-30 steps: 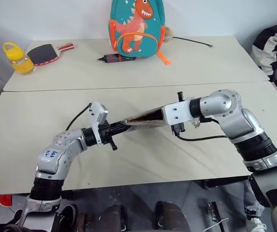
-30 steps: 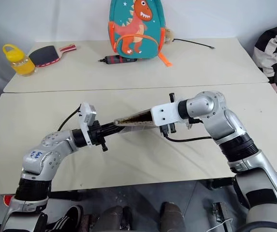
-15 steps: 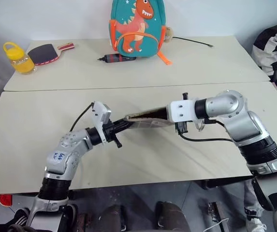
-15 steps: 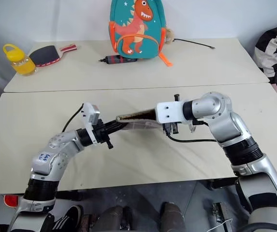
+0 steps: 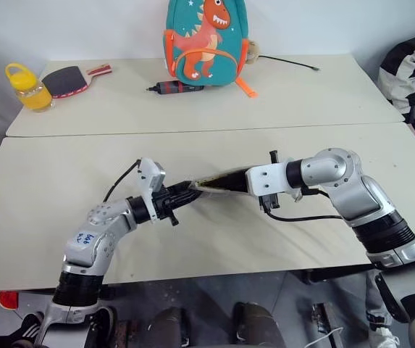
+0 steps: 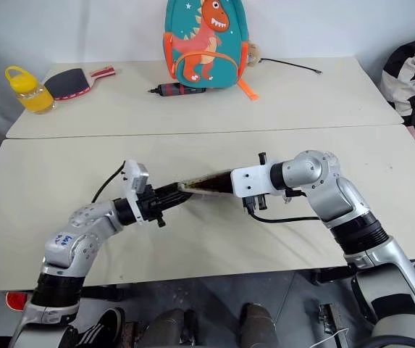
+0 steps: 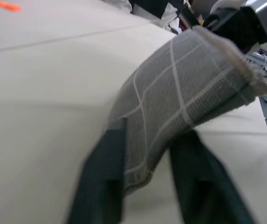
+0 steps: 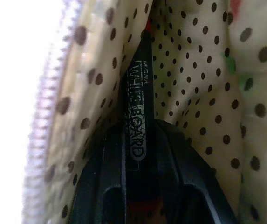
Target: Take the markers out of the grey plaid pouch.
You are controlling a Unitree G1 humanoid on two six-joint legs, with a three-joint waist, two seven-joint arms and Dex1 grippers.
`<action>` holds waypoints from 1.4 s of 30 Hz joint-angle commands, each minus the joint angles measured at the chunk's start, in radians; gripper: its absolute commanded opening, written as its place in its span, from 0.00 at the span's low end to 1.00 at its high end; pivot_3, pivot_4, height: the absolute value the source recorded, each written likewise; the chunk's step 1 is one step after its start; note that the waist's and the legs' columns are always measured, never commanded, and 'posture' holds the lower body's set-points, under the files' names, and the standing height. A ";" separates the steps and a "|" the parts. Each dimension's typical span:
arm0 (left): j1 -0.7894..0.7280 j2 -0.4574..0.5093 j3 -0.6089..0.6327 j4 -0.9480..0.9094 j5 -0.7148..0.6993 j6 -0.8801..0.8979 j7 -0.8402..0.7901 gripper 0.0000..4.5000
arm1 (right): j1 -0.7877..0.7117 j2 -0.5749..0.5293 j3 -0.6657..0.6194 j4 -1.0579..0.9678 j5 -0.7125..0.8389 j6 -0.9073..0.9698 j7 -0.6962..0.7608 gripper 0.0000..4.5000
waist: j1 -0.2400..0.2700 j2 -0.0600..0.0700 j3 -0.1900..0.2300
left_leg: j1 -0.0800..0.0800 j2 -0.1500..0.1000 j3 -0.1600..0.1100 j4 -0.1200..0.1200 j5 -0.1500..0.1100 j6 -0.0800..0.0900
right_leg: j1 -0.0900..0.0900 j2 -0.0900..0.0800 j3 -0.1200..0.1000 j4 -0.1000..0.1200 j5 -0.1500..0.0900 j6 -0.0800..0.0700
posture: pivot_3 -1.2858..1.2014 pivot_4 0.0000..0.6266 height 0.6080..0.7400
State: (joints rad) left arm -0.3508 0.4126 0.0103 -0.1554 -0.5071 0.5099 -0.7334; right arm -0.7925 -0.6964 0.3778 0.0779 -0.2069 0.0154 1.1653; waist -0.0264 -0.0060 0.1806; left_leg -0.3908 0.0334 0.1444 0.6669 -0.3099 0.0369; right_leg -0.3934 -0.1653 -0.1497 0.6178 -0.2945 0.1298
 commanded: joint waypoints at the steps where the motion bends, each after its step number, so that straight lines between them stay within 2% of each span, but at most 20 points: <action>1: 0.017 -0.003 -0.005 -0.029 0.033 -0.117 -0.035 0.54 | 0.002 -0.004 -0.017 -0.022 0.006 -0.001 0.002 0.12 | 0.000 0.000 0.000 | 0.000 0.000 0.000 0.000 0.000 0.000 | 0.000 0.000 0.000 0.000 0.000 0.000 | 0.52 0.24 1.00; 6: 0.027 -0.011 -0.023 -0.023 0.102 -0.301 -0.070 0.54 | 0.007 -0.002 -0.014 -0.028 0.009 0.006 0.009 0.12 | 0.001 0.000 0.000 | 0.000 0.000 0.000 0.000 0.000 0.000 | 0.000 0.000 0.000 0.000 0.000 0.000 | 0.52 0.24 1.00; 14: 0.057 0.014 -0.024 -0.014 0.112 -0.345 -0.106 0.54 | 0.011 -0.002 -0.013 -0.024 0.006 0.006 0.013 0.12 | 0.000 0.000 0.000 | 0.000 0.000 0.000 0.000 0.000 0.000 | 0.000 0.000 0.000 0.000 0.000 0.000 | 0.52 0.24 1.00; 18: 0.075 0.015 -0.022 -0.020 0.116 -0.351 -0.105 0.34 | 0.012 -0.004 -0.014 -0.022 0.006 0.005 0.017 0.12 | 0.000 0.000 0.000 | 0.000 0.000 0.000 0.000 0.000 0.000 | 0.000 0.000 0.000 0.000 0.000 0.000 | 0.52 0.24 1.00; 22: 0.083 0.014 -0.023 -0.014 0.112 -0.344 -0.107 0.04 | 0.011 -0.003 -0.015 -0.021 0.006 0.007 0.016 0.12 | 0.000 0.000 0.000 | 0.000 0.000 0.000 0.000 0.000 0.000 | 0.000 0.000 0.000 0.000 0.000 0.000 | 0.52 0.24 1.00; 23: 0.083 0.011 -0.026 -0.013 0.108 -0.341 -0.111 0.01 | 0.011 -0.003 -0.015 -0.021 0.006 0.007 0.016 0.12 | 0.000 0.000 0.000 | 0.000 0.000 0.000 0.000 0.000 0.000 | 0.000 0.000 0.000 0.000 0.000 0.000 | 0.52 0.24 1.00; 32: 0.065 0.002 -0.044 0.020 0.162 -0.374 -0.093 0.01 | 0.011 0.000 -0.045 -0.072 0.059 0.052 0.032 0.12 | 0.000 0.000 0.000 | 0.000 0.000 0.000 0.000 0.000 0.000 | 0.000 0.000 0.000 0.000 0.000 0.000 | 0.52 0.24 1.00; 42: 0.069 0.021 -0.016 0.060 0.183 -0.416 -0.097 0.00 | 0.029 -0.069 -0.145 -0.190 0.192 0.195 0.089 0.12 | 0.000 0.000 0.000 | 0.000 0.000 0.000 0.000 0.000 0.000 | 0.000 0.000 0.000 0.000 0.000 0.000 | 0.52 0.24 1.00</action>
State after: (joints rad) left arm -0.2771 0.4230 -0.0175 -0.1019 -0.3330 0.1144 -0.8323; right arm -0.7589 -0.7441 0.2847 -0.0587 -0.0513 0.1969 1.2462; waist -0.0262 -0.0060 0.1805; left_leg -0.3908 0.0336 0.1442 0.6671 -0.3100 0.0371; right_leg -0.3934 -0.1656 -0.1501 0.6176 -0.2944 0.1298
